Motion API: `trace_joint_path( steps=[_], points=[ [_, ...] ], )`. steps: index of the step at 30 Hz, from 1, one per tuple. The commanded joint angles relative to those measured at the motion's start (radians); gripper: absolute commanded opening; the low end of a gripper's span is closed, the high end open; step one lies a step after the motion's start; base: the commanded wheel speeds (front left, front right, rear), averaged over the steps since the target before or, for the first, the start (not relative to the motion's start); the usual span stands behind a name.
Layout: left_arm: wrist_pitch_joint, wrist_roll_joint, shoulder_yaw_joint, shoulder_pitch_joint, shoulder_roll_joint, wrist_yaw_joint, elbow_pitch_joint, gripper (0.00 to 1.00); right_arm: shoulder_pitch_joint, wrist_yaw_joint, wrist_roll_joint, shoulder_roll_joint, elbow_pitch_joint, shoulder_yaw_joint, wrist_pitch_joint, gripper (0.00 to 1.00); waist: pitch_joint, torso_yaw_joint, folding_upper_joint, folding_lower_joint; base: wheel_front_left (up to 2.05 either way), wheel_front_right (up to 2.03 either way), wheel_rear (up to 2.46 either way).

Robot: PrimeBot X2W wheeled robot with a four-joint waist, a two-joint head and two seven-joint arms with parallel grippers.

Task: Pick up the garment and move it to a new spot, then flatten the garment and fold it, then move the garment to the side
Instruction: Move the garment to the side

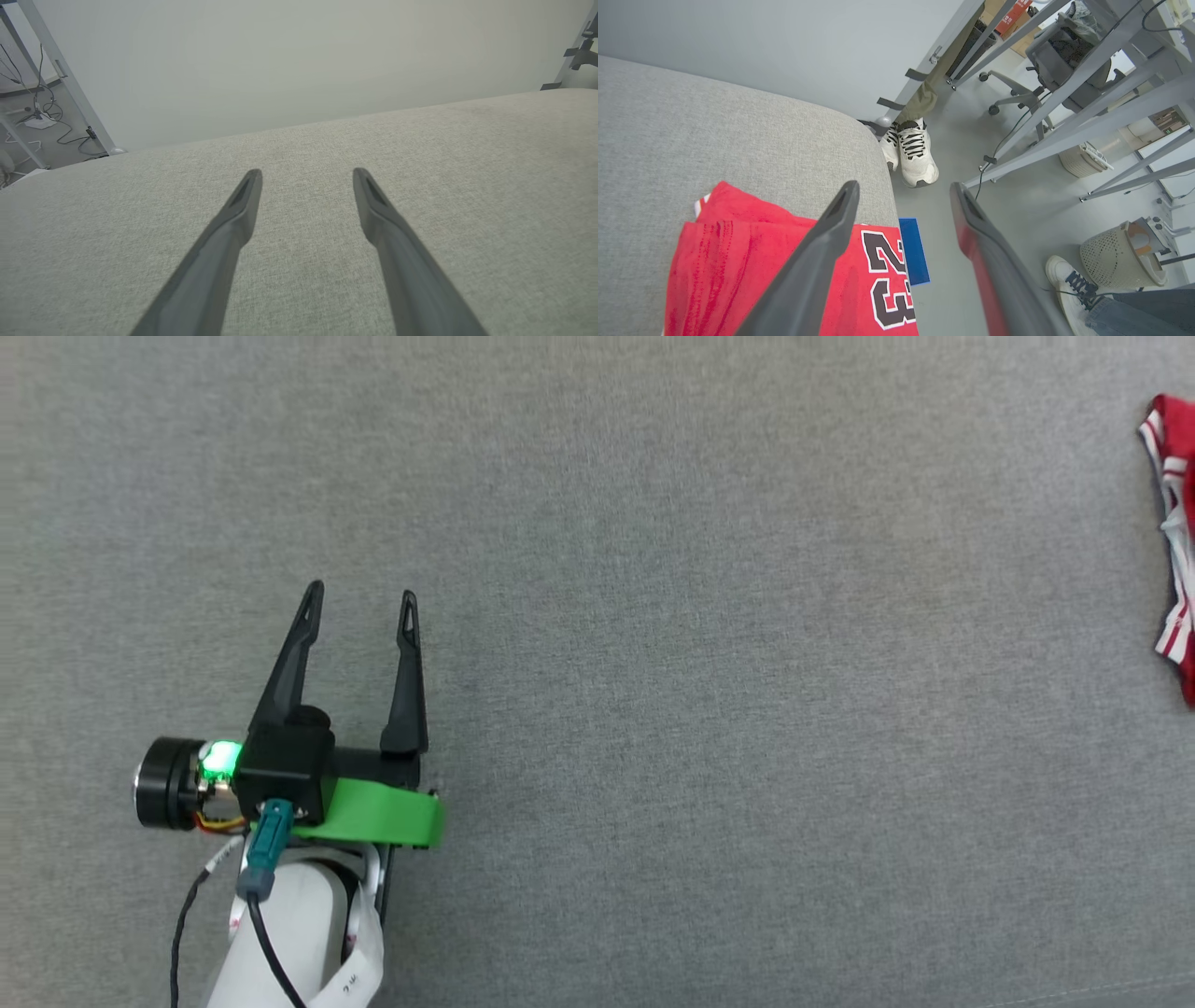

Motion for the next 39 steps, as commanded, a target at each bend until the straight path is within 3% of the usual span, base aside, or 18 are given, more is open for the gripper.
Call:
trace_joint_path(
  steps=[1,9,18,23,30,39],
  points=[
    [-0.006,-0.003,0.0,0.021,-0.004,0.01,0.005,1.0,0.012,-0.001,-0.023,0.018,-0.023,-0.009,-0.04,1.0,-0.08,0.026,0.0043,-0.0001,0.0,0.0,0.0],
    [-0.006,-0.014,0.002,0.087,-0.017,0.016,0.023,1.0,0.109,-0.001,-0.133,0.155,-0.204,-0.124,-0.233,1.0,-0.189,0.081,0.0043,-0.0001,0.0,0.0,0.0],
    [-0.006,-0.022,0.007,0.134,-0.029,0.018,0.04,1.0,0.333,-0.001,-0.217,0.4,-0.544,-0.232,-0.264,1.0,-0.271,0.141,0.0043,-0.0001,0.0,0.0,0.0],
    [-0.006,-0.022,0.009,0.147,-0.032,0.015,0.047,1.0,0.466,-0.001,-0.229,0.526,-0.704,-0.244,-0.265,1.0,-0.294,0.161,0.0043,-0.0001,0.0,0.0,0.0],
    [-0.006,-0.022,0.011,0.161,-0.038,0.014,0.064,1.0,0.607,-0.001,-0.216,0.64,-0.743,-0.212,-0.265,1.0,-0.325,0.176,0.0043,-0.0001,0.0,0.0,0.0],
    [-0.006,-0.026,0.015,0.197,-0.043,0.009,0.086,1.0,0.786,-0.001,-0.196,0.716,-0.727,-0.19,-0.265,1.0,-0.379,0.185,0.0043,-0.0001,0.0,0.0,0.0]
  ],
)
